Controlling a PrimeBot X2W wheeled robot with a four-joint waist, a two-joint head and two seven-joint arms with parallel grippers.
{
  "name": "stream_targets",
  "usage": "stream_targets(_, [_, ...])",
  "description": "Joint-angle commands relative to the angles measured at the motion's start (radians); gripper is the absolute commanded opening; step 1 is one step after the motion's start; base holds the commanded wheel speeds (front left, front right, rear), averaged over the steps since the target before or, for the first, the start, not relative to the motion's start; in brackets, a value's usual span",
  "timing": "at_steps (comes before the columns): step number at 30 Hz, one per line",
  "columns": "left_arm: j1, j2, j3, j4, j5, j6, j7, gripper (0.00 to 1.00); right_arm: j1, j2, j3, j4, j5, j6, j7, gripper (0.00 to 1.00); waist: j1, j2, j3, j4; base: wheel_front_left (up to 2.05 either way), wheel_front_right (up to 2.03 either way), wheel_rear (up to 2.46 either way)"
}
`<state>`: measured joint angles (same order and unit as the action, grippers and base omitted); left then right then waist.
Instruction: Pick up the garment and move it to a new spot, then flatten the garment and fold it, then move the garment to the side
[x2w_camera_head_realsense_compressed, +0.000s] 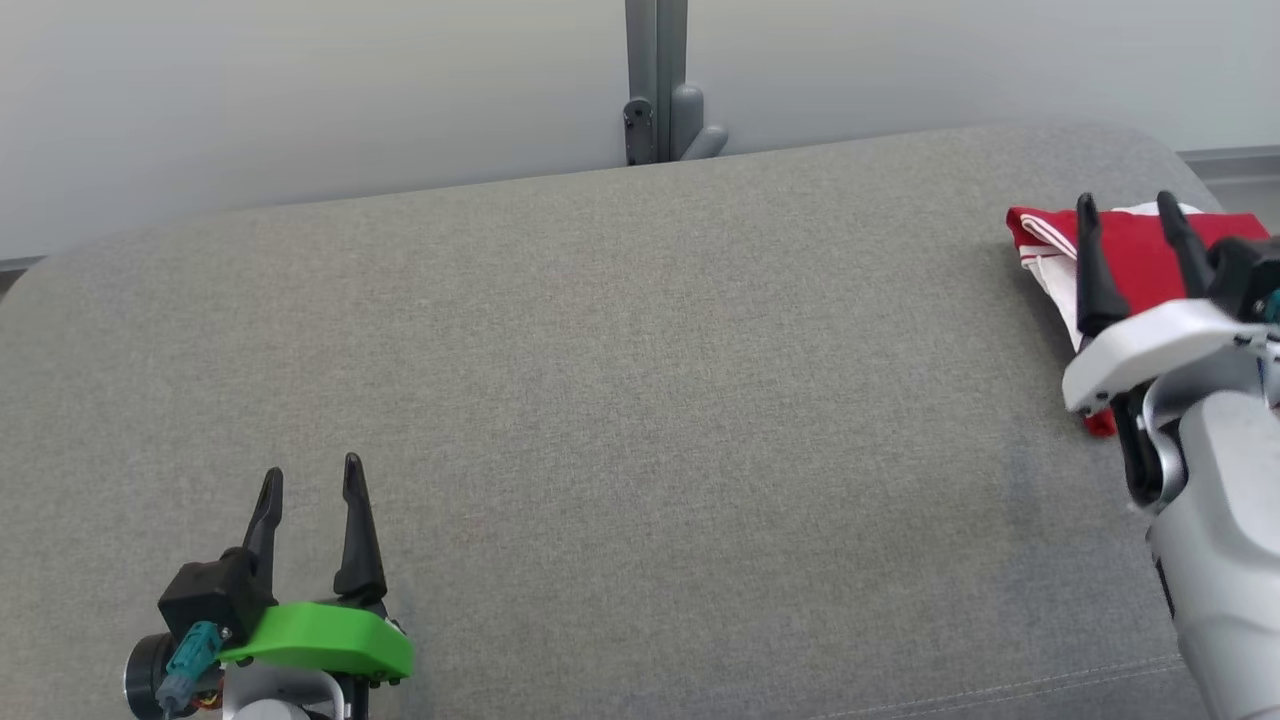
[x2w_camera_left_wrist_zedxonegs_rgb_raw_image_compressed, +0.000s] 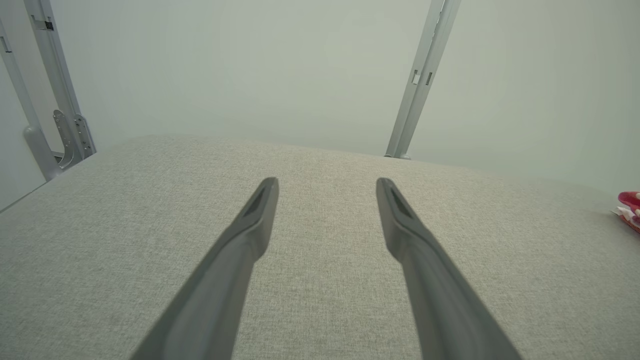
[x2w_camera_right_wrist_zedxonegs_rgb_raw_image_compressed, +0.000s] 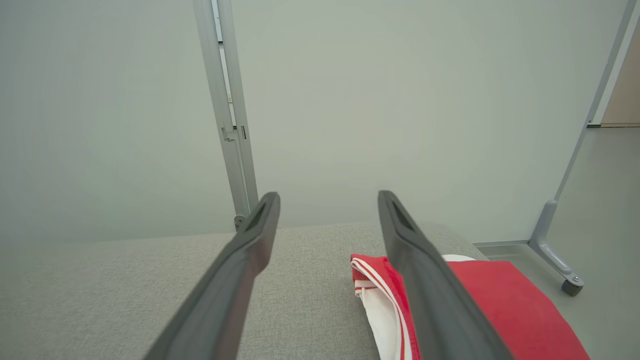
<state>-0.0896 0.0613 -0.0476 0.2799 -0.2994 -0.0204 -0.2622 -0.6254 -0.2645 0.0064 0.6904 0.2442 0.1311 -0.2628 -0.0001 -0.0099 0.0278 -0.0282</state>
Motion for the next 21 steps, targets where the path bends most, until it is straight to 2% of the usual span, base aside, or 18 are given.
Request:
stream_targets(1, [0.015,0.000,0.002,0.004,0.001,0.004,-0.002,1.00,0.037,0.007,-0.001,-0.024,0.004,-0.001,-0.003,1.00,0.0001,0.0099,-0.043,0.029,0.00,0.00,0.00])
stream_targets(13, [0.063,-0.007,-0.022,0.021,-0.003,0.031,-0.002,1.00,0.428,0.171,-0.049,-0.399,-0.074,-0.001,0.042,1.00,0.0001,0.0099,-0.071,0.039,0.00,0.00,0.00])
stream_targets(21, [0.088,-0.009,-0.061,0.028,-0.002,0.035,-0.002,1.00,0.596,0.212,-0.002,-0.536,-0.113,-0.001,0.040,1.00,0.0001,0.0099,-0.080,0.050,0.00,0.00,0.00])
